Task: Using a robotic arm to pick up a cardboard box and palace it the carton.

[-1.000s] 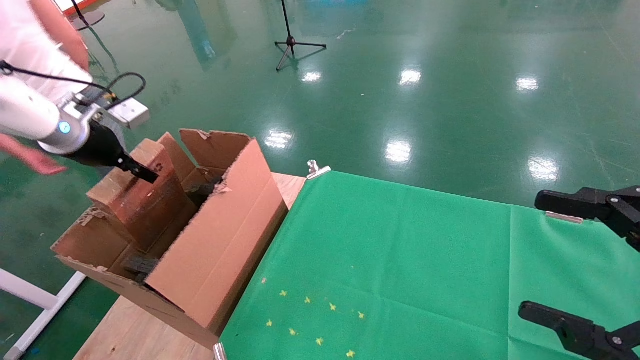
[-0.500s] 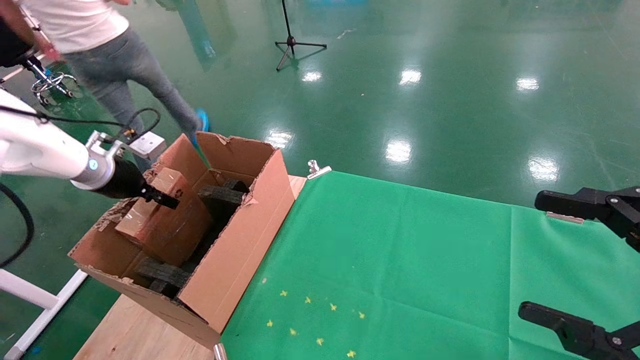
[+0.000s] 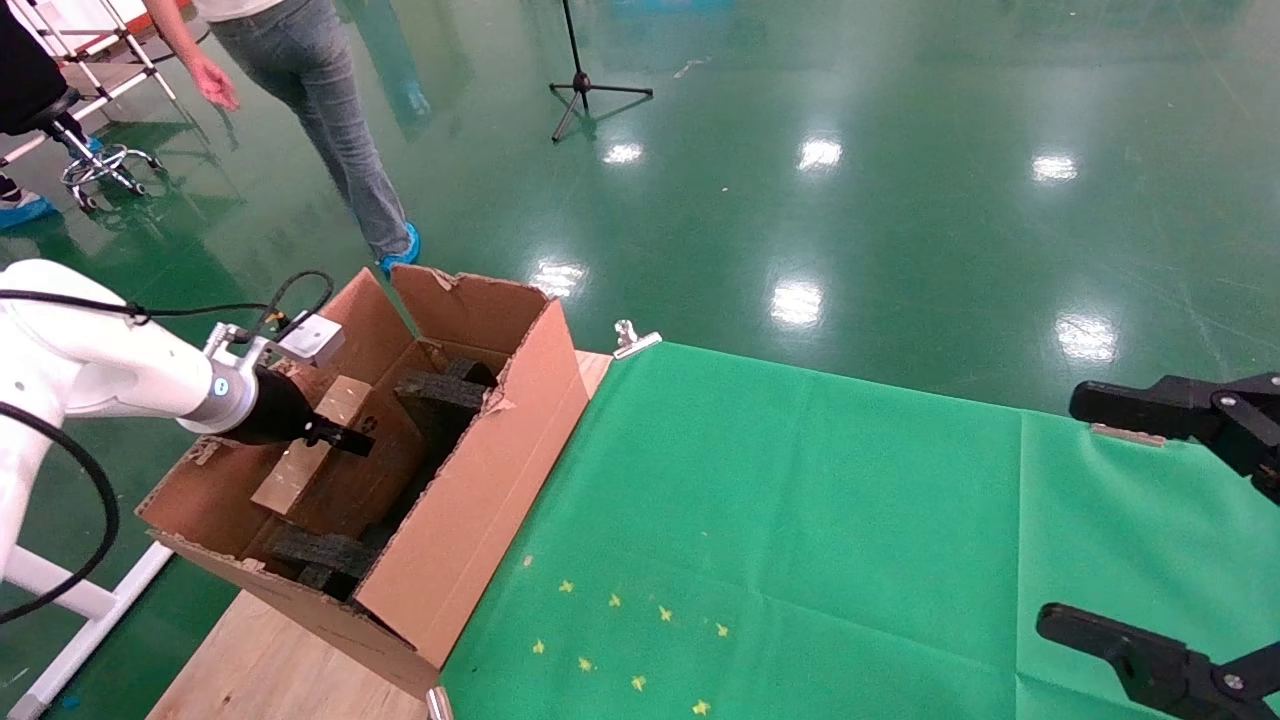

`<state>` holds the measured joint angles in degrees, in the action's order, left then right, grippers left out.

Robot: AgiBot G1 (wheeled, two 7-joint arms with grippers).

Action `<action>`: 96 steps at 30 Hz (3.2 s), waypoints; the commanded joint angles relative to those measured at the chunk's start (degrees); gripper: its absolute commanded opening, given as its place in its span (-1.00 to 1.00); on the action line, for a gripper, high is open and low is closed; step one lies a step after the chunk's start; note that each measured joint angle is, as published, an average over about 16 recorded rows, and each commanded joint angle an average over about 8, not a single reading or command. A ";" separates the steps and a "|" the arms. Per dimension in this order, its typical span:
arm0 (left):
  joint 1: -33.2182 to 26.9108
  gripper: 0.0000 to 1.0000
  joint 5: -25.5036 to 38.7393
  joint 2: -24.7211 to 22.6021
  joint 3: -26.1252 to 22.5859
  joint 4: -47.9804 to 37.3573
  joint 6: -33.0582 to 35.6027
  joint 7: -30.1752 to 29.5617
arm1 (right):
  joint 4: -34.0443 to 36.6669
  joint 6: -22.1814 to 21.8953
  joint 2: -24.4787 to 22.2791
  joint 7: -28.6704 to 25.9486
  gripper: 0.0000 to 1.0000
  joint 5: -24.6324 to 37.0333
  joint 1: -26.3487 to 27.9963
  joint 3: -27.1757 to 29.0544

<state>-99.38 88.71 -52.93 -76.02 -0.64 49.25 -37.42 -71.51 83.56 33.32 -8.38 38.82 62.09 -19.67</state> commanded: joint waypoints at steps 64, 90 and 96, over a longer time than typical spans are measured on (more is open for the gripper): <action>-4.91 1.00 -12.62 17.39 8.12 36.73 14.00 7.62 | 0.03 -0.03 -0.01 0.01 1.00 -0.03 -0.02 -0.01; 14.37 1.00 -28.08 17.64 31.53 53.71 24.14 16.21 | 0.04 -0.03 -0.01 0.02 1.00 -0.03 -0.02 -0.01; 18.82 1.00 -31.64 17.69 36.93 57.60 26.47 18.20 | 0.04 -0.03 -0.01 0.02 1.00 -0.03 -0.02 -0.02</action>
<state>-80.61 57.10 -35.24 -39.14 56.92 75.70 -19.25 -71.47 83.52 33.31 -8.36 38.79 62.07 -19.69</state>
